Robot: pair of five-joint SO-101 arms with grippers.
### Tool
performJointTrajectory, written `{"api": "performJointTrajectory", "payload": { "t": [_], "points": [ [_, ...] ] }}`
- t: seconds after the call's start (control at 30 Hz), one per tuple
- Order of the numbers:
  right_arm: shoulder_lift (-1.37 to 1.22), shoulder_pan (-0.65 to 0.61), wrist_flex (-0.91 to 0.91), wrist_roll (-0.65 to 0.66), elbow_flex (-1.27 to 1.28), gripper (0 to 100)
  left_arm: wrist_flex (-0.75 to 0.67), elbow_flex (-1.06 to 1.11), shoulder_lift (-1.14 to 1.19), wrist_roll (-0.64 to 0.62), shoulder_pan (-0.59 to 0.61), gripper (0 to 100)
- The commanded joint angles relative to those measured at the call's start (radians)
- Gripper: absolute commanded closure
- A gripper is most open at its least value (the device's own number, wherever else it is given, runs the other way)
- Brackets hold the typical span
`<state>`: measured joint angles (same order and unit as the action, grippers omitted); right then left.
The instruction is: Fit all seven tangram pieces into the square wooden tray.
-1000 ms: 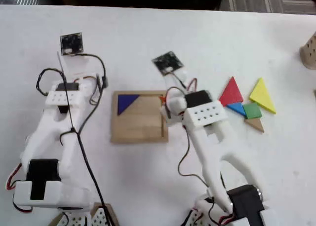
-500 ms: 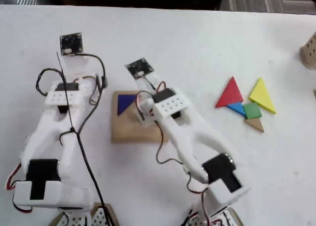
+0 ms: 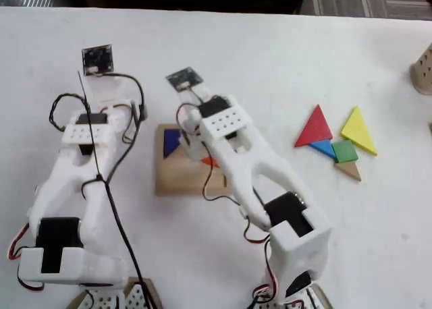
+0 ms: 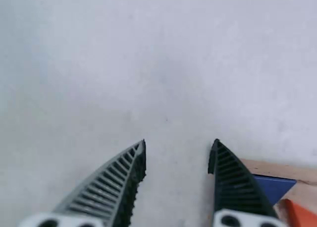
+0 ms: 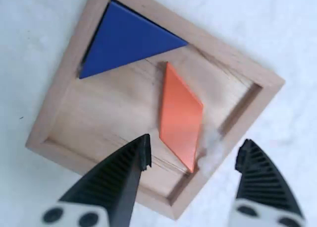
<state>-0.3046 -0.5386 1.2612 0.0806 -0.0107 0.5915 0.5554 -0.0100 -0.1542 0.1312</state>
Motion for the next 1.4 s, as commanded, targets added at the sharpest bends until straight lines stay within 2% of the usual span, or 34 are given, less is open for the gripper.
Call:
{"api": "performJointTrajectory", "payload": {
  "t": [0.0,0.2,0.53,0.73,0.83,1.03,1.1,1.2,1.37],
  "points": [
    [0.074,0.084,0.101,-0.002,-0.063,83.3,0.003,-0.051,-0.015,-0.008,-0.013,79],
    [0.179,0.211,0.113,-0.002,0.081,98.5,0.057,-0.058,-0.016,-0.008,-0.048,79],
    [0.311,0.412,-0.101,0.023,0.459,98.1,0.101,0.0,-0.117,-0.008,-0.17,79],
    [0.4,0.573,-0.203,0.152,0.629,98.0,0.101,0.071,-0.223,-0.009,-0.3,97],
    [0.43,0.628,-0.245,0.219,0.7,98.0,0.1,0.068,-0.226,-0.014,-0.378,96],
    [0.443,0.665,-0.274,0.245,0.738,98.0,-0.04,0.1,-0.137,-0.014,-0.624,95],
    [0.443,0.665,-0.274,0.245,0.738,98.0,-0.104,0.098,-0.064,-0.014,-0.667,96],
    [0.443,0.665,-0.274,0.255,0.738,98.0,-0.163,0.066,0.016,-0.015,-0.661,98],
    [0.443,0.664,-0.274,0.279,0.743,98.0,-0.127,0.005,0.088,-0.015,-0.641,98]
  ]
}}
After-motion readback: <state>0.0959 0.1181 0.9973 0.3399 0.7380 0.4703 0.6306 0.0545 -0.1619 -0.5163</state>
